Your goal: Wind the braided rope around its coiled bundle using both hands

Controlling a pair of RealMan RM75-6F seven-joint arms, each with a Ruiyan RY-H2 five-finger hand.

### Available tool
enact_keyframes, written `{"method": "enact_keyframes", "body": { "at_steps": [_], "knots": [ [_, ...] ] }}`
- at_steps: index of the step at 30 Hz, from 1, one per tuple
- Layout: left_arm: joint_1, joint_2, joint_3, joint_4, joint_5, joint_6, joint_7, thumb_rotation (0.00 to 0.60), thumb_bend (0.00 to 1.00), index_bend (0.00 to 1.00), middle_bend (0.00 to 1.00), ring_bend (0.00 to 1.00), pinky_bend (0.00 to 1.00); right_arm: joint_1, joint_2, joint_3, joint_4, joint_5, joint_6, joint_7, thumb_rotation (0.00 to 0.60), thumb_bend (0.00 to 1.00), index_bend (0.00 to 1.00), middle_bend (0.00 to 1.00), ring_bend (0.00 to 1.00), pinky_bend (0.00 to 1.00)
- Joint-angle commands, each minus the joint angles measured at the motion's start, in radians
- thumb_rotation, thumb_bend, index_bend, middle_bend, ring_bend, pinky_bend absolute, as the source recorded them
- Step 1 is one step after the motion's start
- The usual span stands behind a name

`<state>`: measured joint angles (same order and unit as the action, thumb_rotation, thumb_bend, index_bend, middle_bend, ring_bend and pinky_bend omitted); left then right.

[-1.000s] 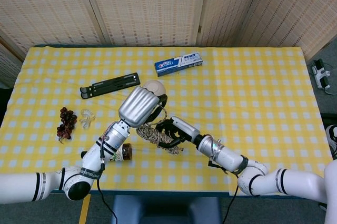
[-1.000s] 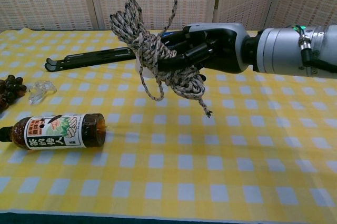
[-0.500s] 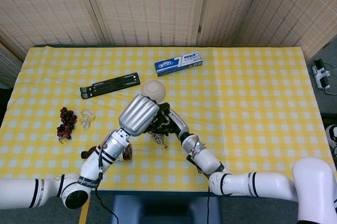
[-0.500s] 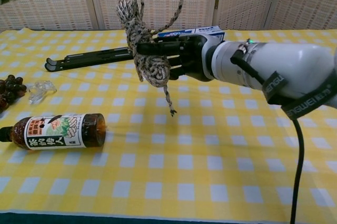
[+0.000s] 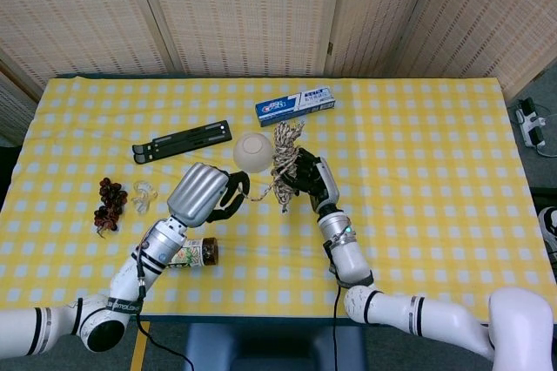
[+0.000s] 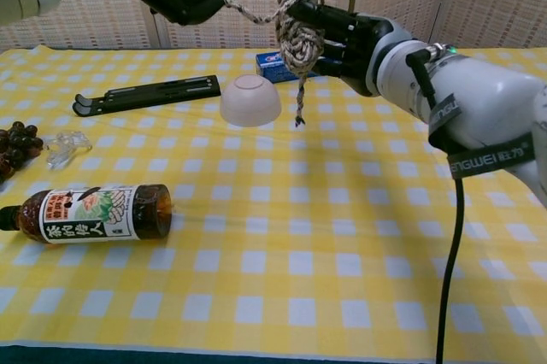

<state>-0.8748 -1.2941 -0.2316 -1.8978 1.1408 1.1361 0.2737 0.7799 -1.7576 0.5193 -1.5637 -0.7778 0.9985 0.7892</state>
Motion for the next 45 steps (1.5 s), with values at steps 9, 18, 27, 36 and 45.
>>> {"method": "enact_keyframes", "body": {
  "at_steps": [9,18,27,36,45],
  "knots": [
    [0.047,0.004,0.022,0.128,-0.071,-0.058,-0.053,0.600,0.55,0.64,0.84,0.76,0.75,-0.114,0.128,0.040,-0.013,-0.151,-0.080,0.094,0.600,0.55,0.98,0.80,0.87,0.85],
    [0.054,-0.016,0.020,0.212,-0.131,-0.087,-0.035,0.600,0.55,0.65,0.85,0.76,0.75,-0.160,0.214,0.031,-0.011,-0.265,-0.159,0.170,0.600,0.55,0.98,0.80,0.87,0.85],
    [0.048,-0.043,0.015,0.261,-0.169,-0.125,-0.024,0.600,0.55,0.65,0.85,0.76,0.75,-0.176,0.269,0.017,-0.013,-0.370,-0.209,0.253,0.600,0.55,0.98,0.80,0.87,0.85],
    [0.038,-0.039,0.006,0.246,-0.130,-0.147,-0.031,0.600,0.55,0.65,0.85,0.76,0.75,-0.161,0.312,-0.046,0.011,-0.600,-0.145,0.230,0.600,0.55,0.98,0.80,0.88,0.85],
    [-0.009,0.006,-0.012,0.174,-0.094,-0.190,0.019,0.600,0.55,0.64,0.85,0.76,0.75,-0.101,0.417,-0.157,-0.026,-0.799,-0.159,0.173,0.600,0.55,0.98,0.80,0.87,0.85]
  ]
}}
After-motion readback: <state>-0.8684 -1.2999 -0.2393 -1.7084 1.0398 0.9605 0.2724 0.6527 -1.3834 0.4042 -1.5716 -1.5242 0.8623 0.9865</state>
